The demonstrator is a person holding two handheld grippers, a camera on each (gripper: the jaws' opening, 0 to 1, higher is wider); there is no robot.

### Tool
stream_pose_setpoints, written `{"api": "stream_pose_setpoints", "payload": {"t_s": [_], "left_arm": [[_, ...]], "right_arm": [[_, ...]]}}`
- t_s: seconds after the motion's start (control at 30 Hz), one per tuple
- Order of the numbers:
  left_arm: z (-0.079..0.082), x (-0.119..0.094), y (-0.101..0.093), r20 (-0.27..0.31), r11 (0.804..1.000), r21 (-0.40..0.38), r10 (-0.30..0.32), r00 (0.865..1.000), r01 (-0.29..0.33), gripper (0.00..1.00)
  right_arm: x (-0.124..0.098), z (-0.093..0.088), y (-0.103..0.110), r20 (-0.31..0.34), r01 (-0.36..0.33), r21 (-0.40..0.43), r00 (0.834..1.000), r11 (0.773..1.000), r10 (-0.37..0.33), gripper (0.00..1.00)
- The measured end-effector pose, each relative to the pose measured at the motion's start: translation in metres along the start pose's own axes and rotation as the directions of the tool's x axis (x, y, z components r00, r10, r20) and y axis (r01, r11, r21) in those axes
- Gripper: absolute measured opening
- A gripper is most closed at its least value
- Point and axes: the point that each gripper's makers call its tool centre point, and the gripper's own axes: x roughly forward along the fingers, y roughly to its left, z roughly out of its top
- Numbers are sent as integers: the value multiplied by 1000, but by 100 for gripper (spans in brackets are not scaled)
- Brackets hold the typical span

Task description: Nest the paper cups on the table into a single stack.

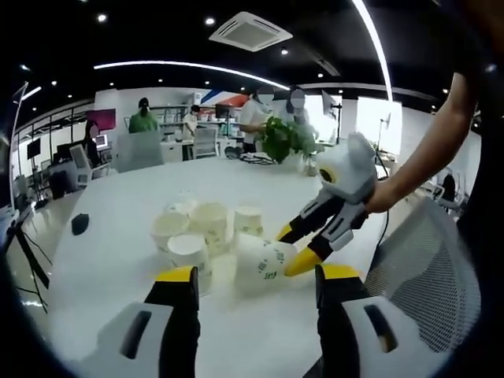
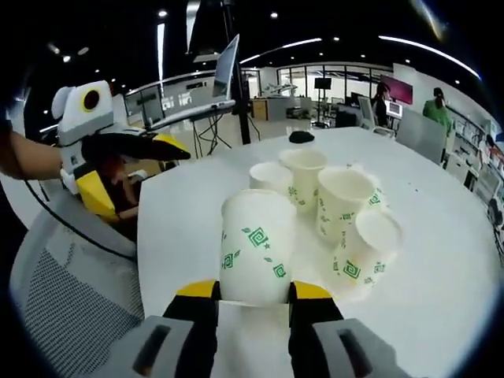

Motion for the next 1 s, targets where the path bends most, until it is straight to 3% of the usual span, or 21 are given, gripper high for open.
{"api": "stream_pose_setpoints", "payload": {"t_s": [0.37, 0.63, 0.83, 1.0], "left_arm": [[8, 11, -8, 1, 998, 2, -60, 998, 60, 48], [15, 19, -19, -1, 988, 9, -153, 988, 153, 33], [19, 22, -28, -18, 975, 17, -221, 975, 221, 25], [17, 24, -36, -62, 957, 34, -284, 957, 286, 19]], "right_arm": [[-18, 10, 11, 75, -10, -67, 997, 998, 15, 32], [-33, 16, 16, 115, 2, -187, 993, 982, 20, 32], [-38, 17, 21, 125, 3, -232, 992, 973, 27, 32], [-40, 19, 23, 133, 3, -268, 991, 963, 34, 32]]}}
